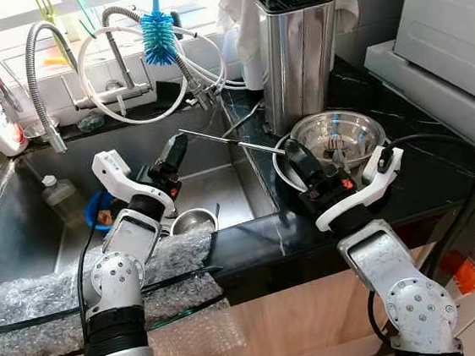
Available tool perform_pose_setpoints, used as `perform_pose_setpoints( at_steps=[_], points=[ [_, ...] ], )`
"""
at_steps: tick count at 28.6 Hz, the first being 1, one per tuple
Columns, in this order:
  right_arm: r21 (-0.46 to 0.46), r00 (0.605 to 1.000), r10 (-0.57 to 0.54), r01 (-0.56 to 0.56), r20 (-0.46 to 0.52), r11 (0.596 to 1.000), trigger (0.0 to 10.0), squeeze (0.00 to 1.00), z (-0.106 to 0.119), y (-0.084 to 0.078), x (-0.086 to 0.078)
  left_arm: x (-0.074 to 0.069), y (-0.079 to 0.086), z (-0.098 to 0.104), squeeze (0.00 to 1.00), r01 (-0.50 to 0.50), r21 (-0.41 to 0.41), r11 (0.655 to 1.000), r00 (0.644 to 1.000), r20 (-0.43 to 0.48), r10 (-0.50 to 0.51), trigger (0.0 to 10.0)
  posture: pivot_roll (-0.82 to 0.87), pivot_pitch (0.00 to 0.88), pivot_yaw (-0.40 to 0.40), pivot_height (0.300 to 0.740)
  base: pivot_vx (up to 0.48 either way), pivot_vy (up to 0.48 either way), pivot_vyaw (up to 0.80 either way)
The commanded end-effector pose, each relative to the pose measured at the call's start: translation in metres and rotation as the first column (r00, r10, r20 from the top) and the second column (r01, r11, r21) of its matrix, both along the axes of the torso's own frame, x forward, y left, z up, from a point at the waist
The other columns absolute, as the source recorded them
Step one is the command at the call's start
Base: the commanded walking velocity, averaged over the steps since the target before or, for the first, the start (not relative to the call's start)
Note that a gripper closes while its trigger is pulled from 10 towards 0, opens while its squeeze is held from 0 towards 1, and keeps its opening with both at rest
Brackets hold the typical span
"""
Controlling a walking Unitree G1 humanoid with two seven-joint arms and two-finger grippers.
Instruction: Kitchen organization
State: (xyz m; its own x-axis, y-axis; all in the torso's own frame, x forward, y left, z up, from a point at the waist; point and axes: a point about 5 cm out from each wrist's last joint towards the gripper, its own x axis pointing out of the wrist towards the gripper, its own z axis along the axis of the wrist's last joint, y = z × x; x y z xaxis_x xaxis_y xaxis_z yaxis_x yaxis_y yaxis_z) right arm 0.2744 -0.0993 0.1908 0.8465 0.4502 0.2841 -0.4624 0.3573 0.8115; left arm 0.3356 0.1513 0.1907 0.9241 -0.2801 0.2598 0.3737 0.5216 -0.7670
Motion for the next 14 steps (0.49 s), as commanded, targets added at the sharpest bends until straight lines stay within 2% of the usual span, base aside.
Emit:
perform_pose_setpoints(
  at_steps=[1,5,14],
  points=[
    [0.022,0.999,0.049,-0.049,0.003,0.999,10.0,0.00,0.001,0.014,-0.002,-0.001,0.002,0.006,0.00,0.001,0.004,1.000,1.000,0.014,-0.001,10.0,-0.11,0.000,0.088,0.740,0.000,0.000,0.00],
    [-0.019,0.996,0.087,-0.087,-0.002,0.996,10.0,0.00,-0.003,0.020,-0.004,-0.001,0.000,0.004,0.00,0.005,0.014,1.000,1.000,0.010,-0.006,10.0,-0.11,0.000,0.090,0.740,0.000,0.000,0.00],
    [-0.030,0.993,0.121,-0.121,0.003,0.992,10.0,0.00,-0.004,0.024,-0.007,-0.002,0.002,0.004,0.00,-0.005,0.007,1.000,1.000,0.001,0.005,10.0,-0.11,0.000,0.088,0.740,0.000,0.000,0.00]
  ],
)
